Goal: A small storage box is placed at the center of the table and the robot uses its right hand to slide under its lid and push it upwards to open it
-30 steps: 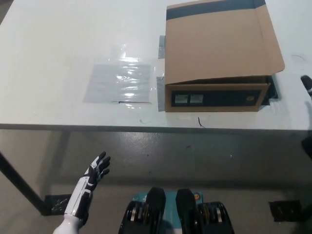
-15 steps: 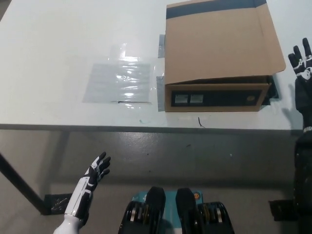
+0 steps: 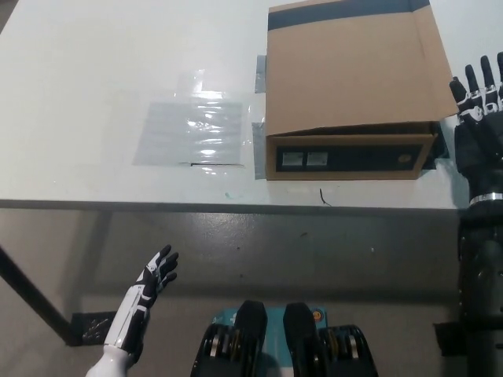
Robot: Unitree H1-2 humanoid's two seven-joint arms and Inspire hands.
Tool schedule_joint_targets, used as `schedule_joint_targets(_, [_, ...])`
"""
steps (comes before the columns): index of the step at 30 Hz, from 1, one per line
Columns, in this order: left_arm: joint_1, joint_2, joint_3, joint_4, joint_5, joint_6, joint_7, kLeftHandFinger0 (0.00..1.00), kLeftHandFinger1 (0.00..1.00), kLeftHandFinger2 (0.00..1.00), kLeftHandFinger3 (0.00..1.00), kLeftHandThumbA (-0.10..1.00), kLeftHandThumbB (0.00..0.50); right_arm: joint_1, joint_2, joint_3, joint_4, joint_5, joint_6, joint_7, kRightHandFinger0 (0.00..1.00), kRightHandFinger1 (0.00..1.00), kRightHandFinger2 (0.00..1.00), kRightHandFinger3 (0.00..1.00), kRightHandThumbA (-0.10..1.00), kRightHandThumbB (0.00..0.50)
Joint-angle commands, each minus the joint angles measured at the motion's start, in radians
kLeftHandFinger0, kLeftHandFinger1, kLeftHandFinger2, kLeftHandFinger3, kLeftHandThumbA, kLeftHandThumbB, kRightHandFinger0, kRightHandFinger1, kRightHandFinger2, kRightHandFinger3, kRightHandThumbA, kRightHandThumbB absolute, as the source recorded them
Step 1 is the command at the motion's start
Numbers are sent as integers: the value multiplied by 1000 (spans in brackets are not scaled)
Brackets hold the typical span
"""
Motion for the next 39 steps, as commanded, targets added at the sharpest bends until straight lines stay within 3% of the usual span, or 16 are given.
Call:
schedule_joint_targets(1, [-17, 13, -6, -7, 0, -37, -12, 1000, 1000, 1000, 1000, 1000, 500, -68, 15, -12, -4, 31, 9, 27, 1000, 1000, 1000, 1000, 1000, 309])
schedule_joint_targets(24, [-21, 20, -12, -9, 8, -37, -8, 1000, 1000, 1000, 1000, 1000, 500, -110, 84, -16, -150, 77, 113, -40, 1000, 1000, 1000, 1000, 1000, 325])
schedule_joint_targets(39, [-26, 23, -13, -2, 1, -37, -12, 1000, 1000, 1000, 1000, 1000, 500, -133, 149, 2, -91, 39, 80, -18, 1000, 1000, 1000, 1000, 1000, 330])
